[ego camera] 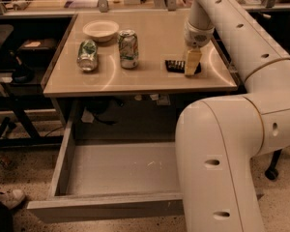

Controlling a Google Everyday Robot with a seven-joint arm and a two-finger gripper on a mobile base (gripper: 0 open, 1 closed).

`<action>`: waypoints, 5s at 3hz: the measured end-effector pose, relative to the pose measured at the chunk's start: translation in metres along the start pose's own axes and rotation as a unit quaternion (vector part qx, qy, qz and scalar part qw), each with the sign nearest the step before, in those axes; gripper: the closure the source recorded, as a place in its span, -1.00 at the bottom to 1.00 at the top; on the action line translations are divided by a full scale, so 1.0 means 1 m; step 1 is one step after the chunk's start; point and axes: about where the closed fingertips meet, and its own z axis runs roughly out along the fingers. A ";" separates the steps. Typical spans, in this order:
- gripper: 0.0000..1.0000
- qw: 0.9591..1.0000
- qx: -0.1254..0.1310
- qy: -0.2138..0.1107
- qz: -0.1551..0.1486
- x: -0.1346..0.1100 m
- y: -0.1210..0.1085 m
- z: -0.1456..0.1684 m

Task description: Place rxbar chocolate into top drawer

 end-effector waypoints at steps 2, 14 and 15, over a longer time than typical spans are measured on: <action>1.00 1.000 0.000 0.000 0.000 0.000 0.000 0.000; 1.00 0.998 -0.018 0.008 0.067 -0.021 0.179 -0.109; 1.00 0.994 -0.065 -0.030 0.086 -0.035 0.219 -0.084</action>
Offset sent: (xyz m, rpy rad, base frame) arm 0.0000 0.0000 0.0000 0.0000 0.0000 0.0000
